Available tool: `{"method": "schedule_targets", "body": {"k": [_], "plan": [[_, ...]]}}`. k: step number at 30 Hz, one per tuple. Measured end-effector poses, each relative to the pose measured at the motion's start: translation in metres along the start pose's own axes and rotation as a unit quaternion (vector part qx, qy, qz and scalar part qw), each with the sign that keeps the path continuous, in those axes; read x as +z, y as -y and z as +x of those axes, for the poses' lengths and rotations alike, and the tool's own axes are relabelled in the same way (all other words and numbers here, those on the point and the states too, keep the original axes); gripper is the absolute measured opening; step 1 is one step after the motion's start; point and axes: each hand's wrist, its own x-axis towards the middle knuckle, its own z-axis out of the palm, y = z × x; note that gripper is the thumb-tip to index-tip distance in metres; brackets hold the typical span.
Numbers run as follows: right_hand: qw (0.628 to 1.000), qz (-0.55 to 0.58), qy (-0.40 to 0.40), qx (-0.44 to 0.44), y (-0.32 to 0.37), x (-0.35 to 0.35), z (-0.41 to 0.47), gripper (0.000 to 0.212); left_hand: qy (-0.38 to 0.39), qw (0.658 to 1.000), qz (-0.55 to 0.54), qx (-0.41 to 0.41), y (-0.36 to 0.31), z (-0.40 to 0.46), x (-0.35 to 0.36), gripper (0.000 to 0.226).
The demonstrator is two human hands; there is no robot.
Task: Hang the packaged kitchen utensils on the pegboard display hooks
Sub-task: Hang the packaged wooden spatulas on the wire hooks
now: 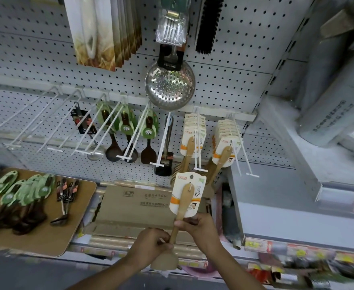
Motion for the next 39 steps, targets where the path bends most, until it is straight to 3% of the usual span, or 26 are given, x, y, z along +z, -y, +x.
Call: {"method": "schedule_targets", "body": {"k": [5,17,39], "plan": [[0.999,0.03,-0.013,-0.003,0.001,0.001,0.012,0.012,-0.015,1.0,-0.009,-0.015,0.0,0.007,-0.001,0.015],[0.999,0.041,-0.014,-0.007,-0.008,-0.005,0.024,0.017,-0.006,1.0,-0.013,-0.006,0.003,0.02,-0.001,0.012],[1.0,0.003,-0.015,-0.002,0.021,-0.018,0.075,0.007,-0.025,0.999,0.041,0.004,-0.01,0.073,-0.01,0.008]]}}
